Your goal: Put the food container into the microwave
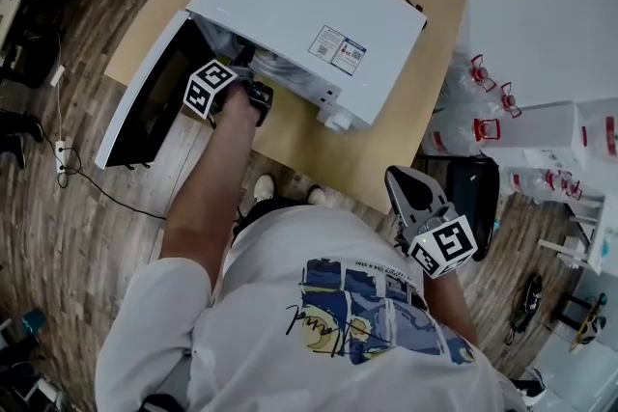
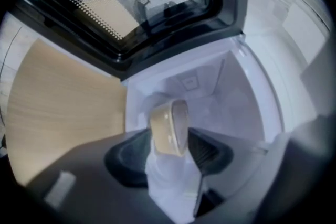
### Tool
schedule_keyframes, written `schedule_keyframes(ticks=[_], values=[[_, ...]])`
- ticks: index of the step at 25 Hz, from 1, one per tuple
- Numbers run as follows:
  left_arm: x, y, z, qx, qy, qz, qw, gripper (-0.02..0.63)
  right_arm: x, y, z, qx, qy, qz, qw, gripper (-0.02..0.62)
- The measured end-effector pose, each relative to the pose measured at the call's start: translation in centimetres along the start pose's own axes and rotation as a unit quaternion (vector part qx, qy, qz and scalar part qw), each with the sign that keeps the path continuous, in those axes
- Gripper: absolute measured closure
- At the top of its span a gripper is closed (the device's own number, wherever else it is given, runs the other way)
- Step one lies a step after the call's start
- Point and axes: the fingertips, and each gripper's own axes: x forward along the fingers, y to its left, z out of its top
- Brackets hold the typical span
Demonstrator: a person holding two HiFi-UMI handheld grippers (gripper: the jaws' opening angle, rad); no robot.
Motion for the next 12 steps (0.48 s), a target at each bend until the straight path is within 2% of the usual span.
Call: schedule_keyframes(ticks=[12], values=[[-4.0,0.7,-0.7,0.021,-0.011,0.002,0.9997,0.382,-0.3,-0.4,-0.2,-0.013,-0.008,0.039,0.999,0.586]])
